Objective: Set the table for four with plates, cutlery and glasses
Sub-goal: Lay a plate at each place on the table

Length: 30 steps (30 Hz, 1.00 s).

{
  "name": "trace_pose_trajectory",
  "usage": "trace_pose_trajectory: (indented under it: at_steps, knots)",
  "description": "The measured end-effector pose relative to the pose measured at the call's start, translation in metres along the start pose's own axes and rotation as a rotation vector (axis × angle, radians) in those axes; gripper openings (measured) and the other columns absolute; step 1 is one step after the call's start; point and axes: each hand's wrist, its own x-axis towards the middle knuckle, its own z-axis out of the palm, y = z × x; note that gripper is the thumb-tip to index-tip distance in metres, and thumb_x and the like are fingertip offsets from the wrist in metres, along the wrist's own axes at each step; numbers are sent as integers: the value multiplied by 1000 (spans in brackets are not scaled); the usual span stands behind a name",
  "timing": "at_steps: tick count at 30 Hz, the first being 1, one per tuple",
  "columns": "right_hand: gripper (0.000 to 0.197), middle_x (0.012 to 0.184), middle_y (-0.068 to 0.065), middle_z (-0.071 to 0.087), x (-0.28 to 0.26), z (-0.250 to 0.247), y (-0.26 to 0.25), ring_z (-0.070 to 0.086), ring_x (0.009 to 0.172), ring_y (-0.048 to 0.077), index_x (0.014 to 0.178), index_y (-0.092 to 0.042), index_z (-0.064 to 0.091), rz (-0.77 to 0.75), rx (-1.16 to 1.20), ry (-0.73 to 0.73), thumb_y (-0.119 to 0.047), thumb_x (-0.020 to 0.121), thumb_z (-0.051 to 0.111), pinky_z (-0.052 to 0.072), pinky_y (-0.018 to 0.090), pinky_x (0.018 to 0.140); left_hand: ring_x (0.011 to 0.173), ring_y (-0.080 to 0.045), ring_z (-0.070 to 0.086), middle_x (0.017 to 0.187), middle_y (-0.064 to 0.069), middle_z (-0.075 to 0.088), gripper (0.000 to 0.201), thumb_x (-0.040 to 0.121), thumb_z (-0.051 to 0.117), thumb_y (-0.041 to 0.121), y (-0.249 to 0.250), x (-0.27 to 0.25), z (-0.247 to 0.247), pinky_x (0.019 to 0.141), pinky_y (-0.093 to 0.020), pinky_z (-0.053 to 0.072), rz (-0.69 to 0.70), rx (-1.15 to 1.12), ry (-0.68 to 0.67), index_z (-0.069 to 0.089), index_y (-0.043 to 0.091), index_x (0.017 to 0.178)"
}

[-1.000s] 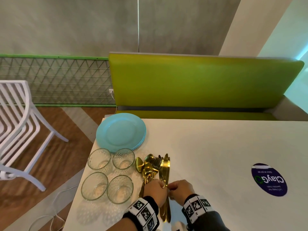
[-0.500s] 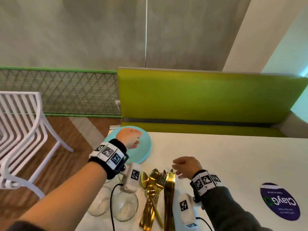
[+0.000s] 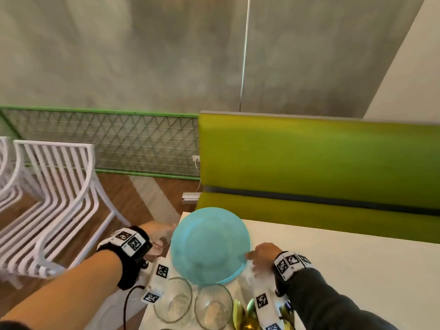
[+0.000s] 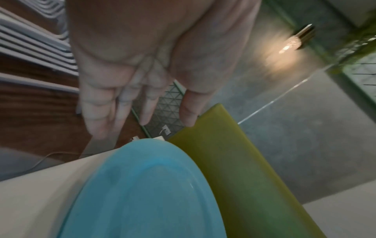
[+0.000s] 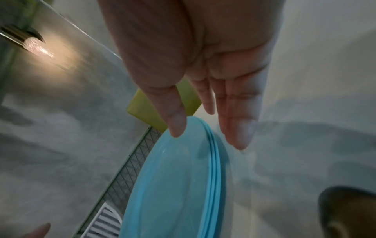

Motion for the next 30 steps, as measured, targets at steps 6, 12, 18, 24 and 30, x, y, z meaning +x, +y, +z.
trace_pose_trajectory:
  at_steps: [6,12,18,24,30]
  knots:
    - [20,81,17,62,35,18,-2,61,63,27,95,1,54,39,136,-79,-16,89,63,52,31,47,137,-36,29,151,-22,28,69,93,48,41,-6,21,-6,109,-40,31,-46,-59,-21,26,1,144]
    - [15,74,18,53,41,22,2,46,47,21,92,2,49,59,277,-97,-12,95,53,49,31,45,108,-29,42,141,-24,44,59,94,49,37,-5,25,-8,107,-37,33,-36,-161,-63,38,-1,137]
    - [23,103,21,61,29,12,0,61,76,30,115,1,48,-43,334,-56,-12,97,48,53,39,58,89,-27,50,98,-20,57,26,95,50,26,0,24,-5,97,-35,41,12,-194,-25,55,0,99]
    - [25,114,23,59,-8,-7,-1,59,76,28,118,2,48,-153,385,52,-8,95,49,49,33,56,62,-15,37,83,-13,49,25,97,47,21,10,-7,9,52,-20,42,91,-208,-26,46,8,75]
    - [8,86,8,63,-94,-48,-3,59,72,20,99,-8,54,-340,552,105,-6,95,48,54,27,44,78,-21,51,91,-10,53,39,95,45,36,20,-58,17,69,-27,43,309,-200,-53,47,8,123]
